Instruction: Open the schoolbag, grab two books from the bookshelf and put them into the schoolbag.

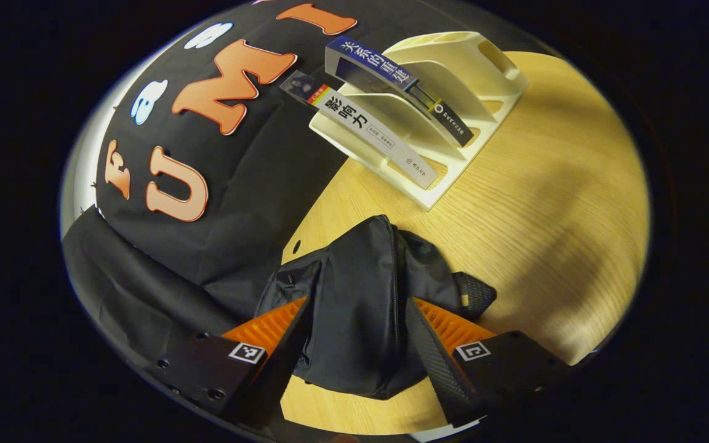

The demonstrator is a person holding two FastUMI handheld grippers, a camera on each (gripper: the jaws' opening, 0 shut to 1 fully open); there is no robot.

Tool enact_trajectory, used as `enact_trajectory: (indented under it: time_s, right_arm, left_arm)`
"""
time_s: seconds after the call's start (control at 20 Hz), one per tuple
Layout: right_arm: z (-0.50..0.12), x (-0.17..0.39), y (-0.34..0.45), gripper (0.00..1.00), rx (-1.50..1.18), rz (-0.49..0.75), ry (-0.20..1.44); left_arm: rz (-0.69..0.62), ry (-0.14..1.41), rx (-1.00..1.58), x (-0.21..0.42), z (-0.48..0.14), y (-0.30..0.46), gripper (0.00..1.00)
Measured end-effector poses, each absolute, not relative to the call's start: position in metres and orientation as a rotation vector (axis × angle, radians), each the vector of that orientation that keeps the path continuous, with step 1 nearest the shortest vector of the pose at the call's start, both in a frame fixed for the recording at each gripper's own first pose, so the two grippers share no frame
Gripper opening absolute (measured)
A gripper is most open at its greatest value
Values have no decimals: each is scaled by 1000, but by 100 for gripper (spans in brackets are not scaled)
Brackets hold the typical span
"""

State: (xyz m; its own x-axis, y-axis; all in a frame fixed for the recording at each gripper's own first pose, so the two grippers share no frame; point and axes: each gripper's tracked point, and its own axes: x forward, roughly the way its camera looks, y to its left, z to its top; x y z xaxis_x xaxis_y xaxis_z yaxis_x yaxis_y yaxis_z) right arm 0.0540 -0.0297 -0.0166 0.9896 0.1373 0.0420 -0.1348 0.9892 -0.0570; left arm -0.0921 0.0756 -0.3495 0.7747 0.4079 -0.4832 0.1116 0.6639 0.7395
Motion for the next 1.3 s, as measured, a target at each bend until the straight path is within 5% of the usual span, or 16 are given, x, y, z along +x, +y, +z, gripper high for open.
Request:
enact_trajectory:
  time_s: [0.25, 0.5, 0.55, 0.6, 0.7, 0.8, 1.3]
  right_arm:
    - [-13, 56, -35, 100, -56, 104, -42]
    - [-8, 59, -28, 100, -55, 107, -12]
    - [-5, 61, -26, 100, -73, 108, -17]
    - [-3, 65, -25, 100, -89, 98, -20]
    - [-5, 71, -15, 100, -84, 96, 11]
    - [-8, 76, 1, 100, -65, 111, 46]
    - [-8, 111, 83, 100, -98, 193, 201]
  left_arm:
    - [259, 662, 864, -82, -349, 95, 94]
    - [213, 717, 855, -59, -369, 103, 63]
    - [206, 720, 830, -59, -368, 104, 65]
    - [198, 720, 806, -58, -367, 104, 44]
    - [168, 712, 768, -55, -356, 108, 24]
    - [134, 706, 729, -54, -345, 114, 16]
    - [-57, 749, 491, -49, -288, 151, 10]
